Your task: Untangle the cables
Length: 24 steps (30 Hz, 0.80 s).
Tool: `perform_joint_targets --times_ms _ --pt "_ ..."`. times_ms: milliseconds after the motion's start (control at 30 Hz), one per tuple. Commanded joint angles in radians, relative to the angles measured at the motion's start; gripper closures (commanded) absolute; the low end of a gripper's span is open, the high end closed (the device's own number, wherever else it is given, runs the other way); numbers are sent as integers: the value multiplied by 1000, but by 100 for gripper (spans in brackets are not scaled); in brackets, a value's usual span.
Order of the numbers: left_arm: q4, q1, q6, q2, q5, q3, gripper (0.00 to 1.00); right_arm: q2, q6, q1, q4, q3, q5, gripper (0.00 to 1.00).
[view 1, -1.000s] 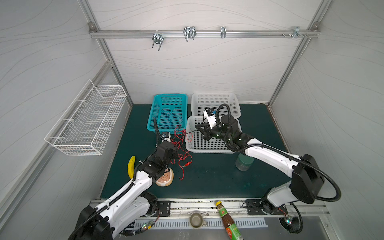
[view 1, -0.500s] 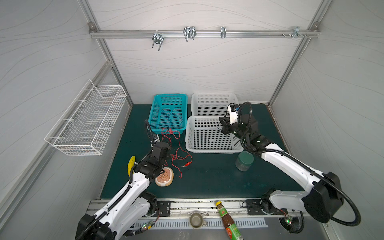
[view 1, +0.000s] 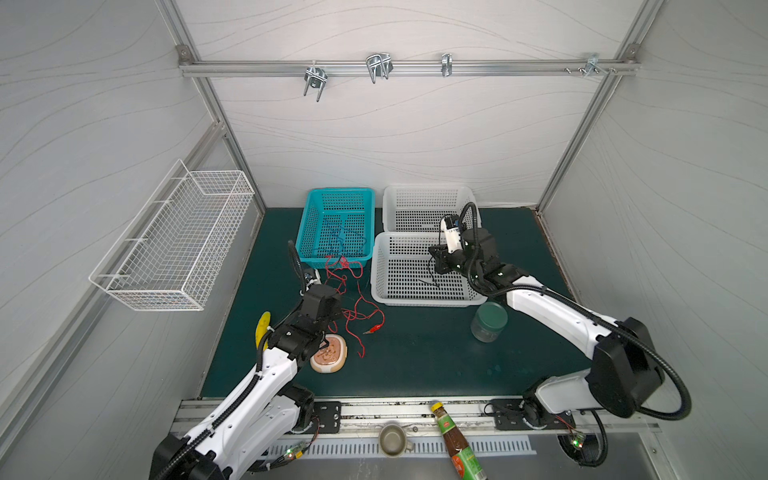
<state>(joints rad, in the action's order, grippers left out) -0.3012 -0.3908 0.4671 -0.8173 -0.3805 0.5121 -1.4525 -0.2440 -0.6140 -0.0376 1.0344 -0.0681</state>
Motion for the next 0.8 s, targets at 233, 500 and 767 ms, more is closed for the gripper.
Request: perform_joint_targets --times_ms 233,500,767 --pt "77 3 3 23 26 -5 100 -218 14 -92 67 194 -163 99" --pt "70 3 2 36 23 -7 100 -375 -37 -130 42 300 -262 99" --pt "70 3 -2 61 17 -19 100 -382 -94 -87 47 244 -142 93"
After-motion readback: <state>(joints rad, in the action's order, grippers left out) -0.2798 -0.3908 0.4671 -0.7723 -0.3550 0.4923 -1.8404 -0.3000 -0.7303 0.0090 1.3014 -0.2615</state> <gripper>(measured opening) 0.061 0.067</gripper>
